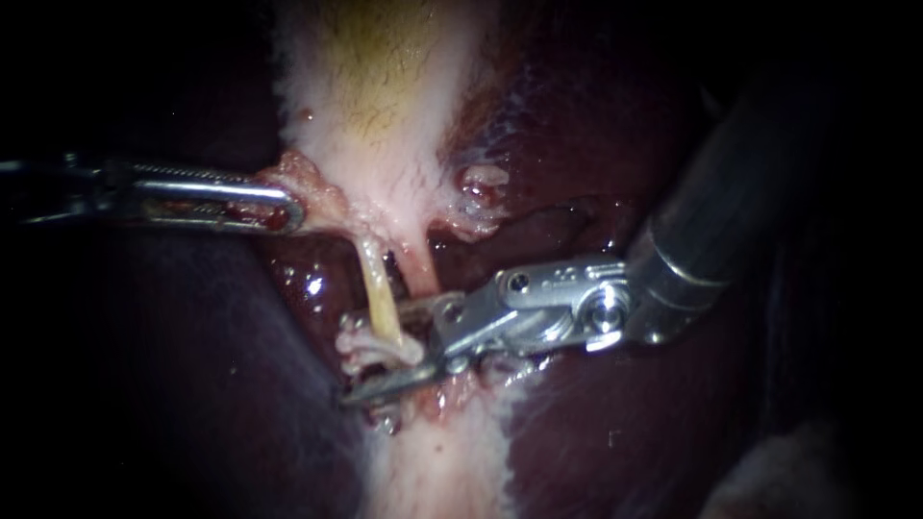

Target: Going back second clip left tube

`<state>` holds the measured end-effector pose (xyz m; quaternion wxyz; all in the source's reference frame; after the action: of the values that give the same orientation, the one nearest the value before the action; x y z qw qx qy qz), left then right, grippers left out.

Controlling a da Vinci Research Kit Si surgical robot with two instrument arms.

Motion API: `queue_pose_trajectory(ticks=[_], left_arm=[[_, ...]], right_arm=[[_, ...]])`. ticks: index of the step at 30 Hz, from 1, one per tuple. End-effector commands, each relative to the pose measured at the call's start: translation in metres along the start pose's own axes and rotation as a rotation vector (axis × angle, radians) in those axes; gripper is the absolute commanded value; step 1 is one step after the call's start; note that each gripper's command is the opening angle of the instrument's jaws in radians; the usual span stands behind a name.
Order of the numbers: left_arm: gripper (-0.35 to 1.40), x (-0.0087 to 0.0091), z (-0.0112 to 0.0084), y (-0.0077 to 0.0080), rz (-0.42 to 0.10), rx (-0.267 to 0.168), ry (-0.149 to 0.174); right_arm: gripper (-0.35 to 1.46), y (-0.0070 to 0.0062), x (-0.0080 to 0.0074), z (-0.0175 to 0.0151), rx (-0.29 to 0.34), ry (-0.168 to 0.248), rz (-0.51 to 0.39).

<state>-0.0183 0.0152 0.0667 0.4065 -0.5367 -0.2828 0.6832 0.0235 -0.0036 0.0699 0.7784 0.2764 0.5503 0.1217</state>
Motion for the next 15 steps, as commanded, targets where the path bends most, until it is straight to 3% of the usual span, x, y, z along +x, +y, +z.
queue_pose_trajectory(ticks=[1, 6, 15], left_arm=[[-0.35, 0.0, 0.0, 0.0, 0.0, 0.0, 0.0], [-0.35, -0.0001, 0.0001, 0.0, 0.001, 0.001, 0.0], [-0.35, -0.0001, 0.0, 0.0, 0.001, 0.0, 0.0]], right_arm=[[0.5, 0.0003, -0.0001, -0.0003, -0.013, 0.001, -0.006], [0.5, 0.0006, -0.0003, -0.0014, -0.051, 0.004, -0.025], [0.5, -0.0009, -0.0006, -0.0045, -0.035, 0.003, -0.073]])
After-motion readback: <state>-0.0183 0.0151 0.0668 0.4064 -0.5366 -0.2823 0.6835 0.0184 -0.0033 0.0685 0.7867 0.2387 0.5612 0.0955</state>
